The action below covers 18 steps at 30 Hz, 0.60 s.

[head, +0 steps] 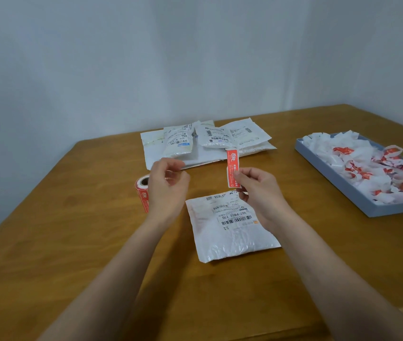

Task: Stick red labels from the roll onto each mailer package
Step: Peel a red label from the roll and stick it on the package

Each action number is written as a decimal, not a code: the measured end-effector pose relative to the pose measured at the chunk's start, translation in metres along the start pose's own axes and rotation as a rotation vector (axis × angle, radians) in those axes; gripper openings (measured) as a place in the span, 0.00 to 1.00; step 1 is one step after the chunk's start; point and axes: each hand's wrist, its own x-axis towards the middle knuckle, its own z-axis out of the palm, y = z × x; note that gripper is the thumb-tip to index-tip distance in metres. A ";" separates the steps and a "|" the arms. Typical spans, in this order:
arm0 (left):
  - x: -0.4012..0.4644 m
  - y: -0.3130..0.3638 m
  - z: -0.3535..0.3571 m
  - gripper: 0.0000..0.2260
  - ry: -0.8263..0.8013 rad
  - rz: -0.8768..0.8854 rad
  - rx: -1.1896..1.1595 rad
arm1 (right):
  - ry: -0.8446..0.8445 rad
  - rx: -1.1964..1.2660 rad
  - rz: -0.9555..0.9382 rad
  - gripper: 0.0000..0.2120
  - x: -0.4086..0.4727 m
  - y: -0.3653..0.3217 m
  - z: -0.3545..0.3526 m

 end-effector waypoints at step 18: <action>-0.017 0.012 0.041 0.12 -0.471 -0.339 -0.280 | -0.081 0.070 -0.034 0.01 0.023 0.003 -0.012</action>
